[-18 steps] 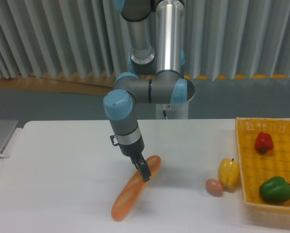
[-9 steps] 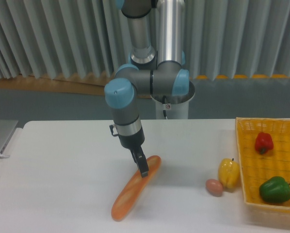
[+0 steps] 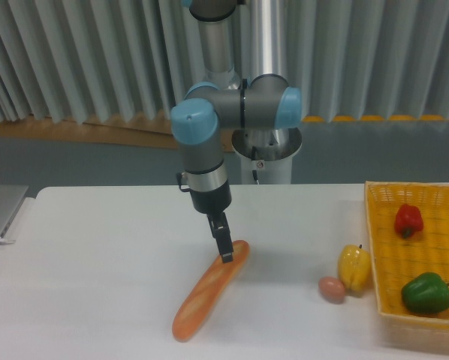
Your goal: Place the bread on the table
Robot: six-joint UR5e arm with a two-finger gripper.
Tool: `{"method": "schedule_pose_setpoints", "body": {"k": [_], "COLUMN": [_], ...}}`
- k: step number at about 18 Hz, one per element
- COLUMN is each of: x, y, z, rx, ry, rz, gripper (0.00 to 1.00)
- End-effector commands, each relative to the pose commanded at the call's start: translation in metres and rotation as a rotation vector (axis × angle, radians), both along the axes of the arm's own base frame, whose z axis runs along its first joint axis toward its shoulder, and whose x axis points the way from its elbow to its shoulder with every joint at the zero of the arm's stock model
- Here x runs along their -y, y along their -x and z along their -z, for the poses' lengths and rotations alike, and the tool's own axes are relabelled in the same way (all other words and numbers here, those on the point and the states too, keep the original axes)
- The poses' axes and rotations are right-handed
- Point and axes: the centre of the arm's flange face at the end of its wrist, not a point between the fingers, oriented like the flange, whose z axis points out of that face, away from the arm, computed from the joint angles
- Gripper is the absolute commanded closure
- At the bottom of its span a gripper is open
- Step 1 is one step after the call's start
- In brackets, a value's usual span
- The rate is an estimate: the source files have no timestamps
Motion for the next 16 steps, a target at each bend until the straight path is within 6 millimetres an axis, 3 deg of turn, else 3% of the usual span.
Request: {"method": "schedule_pose_setpoints", "body": {"k": [6, 10, 13, 16], "x": [0.023, 0.03, 0.038, 0.041], "y": [-0.019, -0.034, -0.042, -0.054], "z": [-0.029, -0.03, -0.045, -0.046], "rx": [-0.056, -0.019, -0.024, -0.027], "ry": [-0.001, 0.064, 0.055, 0.06], "rz": [0.014, 0.023, 0.028, 0.044], "gripper": [0.0, 0.0, 0.0, 0.0]}}
